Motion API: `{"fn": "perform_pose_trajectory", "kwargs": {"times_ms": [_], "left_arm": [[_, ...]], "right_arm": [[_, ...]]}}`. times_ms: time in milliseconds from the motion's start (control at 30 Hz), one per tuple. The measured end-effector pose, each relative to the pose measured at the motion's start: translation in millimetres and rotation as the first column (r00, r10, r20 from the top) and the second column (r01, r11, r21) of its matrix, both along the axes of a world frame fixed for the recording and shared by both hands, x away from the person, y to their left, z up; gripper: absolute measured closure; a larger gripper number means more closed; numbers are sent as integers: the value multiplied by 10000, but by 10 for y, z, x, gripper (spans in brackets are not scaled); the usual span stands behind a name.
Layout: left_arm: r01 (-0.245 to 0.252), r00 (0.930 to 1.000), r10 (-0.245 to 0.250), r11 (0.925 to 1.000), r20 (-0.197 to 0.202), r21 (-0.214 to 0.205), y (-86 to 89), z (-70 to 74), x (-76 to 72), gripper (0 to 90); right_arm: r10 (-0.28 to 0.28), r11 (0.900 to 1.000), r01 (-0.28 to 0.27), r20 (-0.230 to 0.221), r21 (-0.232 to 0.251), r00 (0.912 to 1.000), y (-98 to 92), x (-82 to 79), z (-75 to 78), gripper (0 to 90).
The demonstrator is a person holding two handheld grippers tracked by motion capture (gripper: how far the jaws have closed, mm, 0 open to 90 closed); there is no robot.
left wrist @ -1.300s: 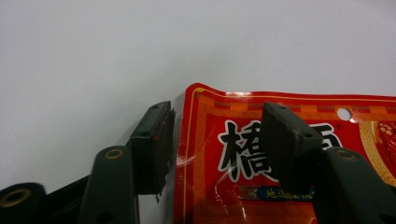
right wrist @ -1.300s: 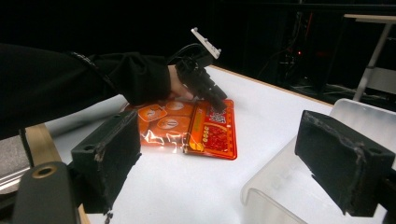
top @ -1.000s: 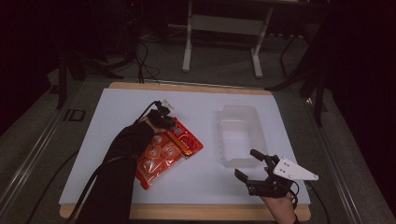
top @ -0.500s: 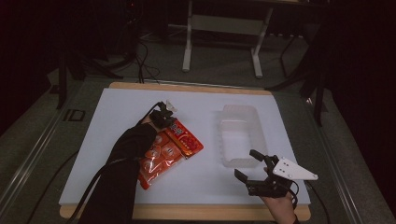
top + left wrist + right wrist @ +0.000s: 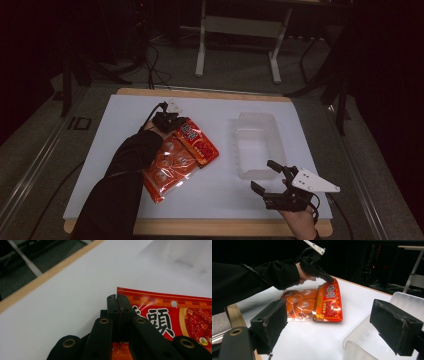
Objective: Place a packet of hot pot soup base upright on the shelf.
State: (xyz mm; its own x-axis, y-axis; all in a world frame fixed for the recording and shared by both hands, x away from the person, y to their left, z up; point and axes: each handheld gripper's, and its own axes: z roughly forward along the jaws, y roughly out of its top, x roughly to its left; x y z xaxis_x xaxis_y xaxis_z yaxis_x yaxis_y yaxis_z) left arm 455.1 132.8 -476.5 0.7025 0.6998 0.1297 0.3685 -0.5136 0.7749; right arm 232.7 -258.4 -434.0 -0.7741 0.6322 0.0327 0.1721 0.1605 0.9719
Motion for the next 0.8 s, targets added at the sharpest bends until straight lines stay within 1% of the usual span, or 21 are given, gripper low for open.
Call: {"fn": "perform_pose_trajectory", "kwargs": {"times_ms": [33,67,100,167,200,267,300,367,400,467,500,567,633,667,767,800], "left_arm": [[-1,10000,1,10000,47,-64,6,30,-21,900],[29,9998,-27,9999,177,-100,15,61,-45,900],[64,9998,-61,9998,184,-186,31,93,-62,900],[89,9993,-82,9997,358,-214,55,157,-103,900],[109,9994,-99,9995,345,-290,68,184,-114,900],[136,9985,-122,9996,530,-254,94,251,-156,900],[180,9987,-163,9992,491,-356,118,292,-175,900],[180,9979,-156,9991,632,-387,146,352,-220,900],[180,9979,-151,9989,633,-443,167,383,-239,900],[202,9966,-166,9988,809,-448,203,444,-293,900],[204,9965,-158,9983,820,-545,222,475,-315,900],[280,9952,-225,9979,953,-577,258,538,-368,900],[247,9945,-178,9975,1030,-659,281,590,-411,900],[305,9939,-229,9971,1083,-695,307,629,-435,900],[314,9927,-216,9962,1187,-812,360,705,-493,900],[269,9928,-151,9948,1192,-981,382,735,-520,900]], "right_arm": [[-16,10000,16,-9,4,10000,-4,-1,2,145],[3,10000,-3,-1,-2,10000,-7,1,3,148],[15,10000,-14,-31,25,10000,-8,1,7,155],[-2,10000,2,-26,57,10000,-10,-1,13,157],[48,10000,-47,-16,65,10000,-12,2,15,172],[68,10000,-68,-17,68,10000,-12,-1,21,179],[68,10000,-67,-28,72,10000,-11,-2,24,179],[33,10000,-33,6,70,10000,-11,-4,35,179],[27,9999,-27,30,99,10000,-12,-7,43,179],[57,9999,-57,42,159,10000,-16,-11,57,180],[3,9999,-3,48,136,10000,-13,-8,66,180],[167,9997,-167,-31,181,9999,-12,-4,77,188],[182,9997,-181,-76,131,9998,1,-1,86,208],[282,9995,-282,-62,115,9996,7,0,91,220],[342,9994,-342,-50,-2,9994,38,3,115,221],[328,9995,-328,-61,-17,9994,45,2,123,221]]}}
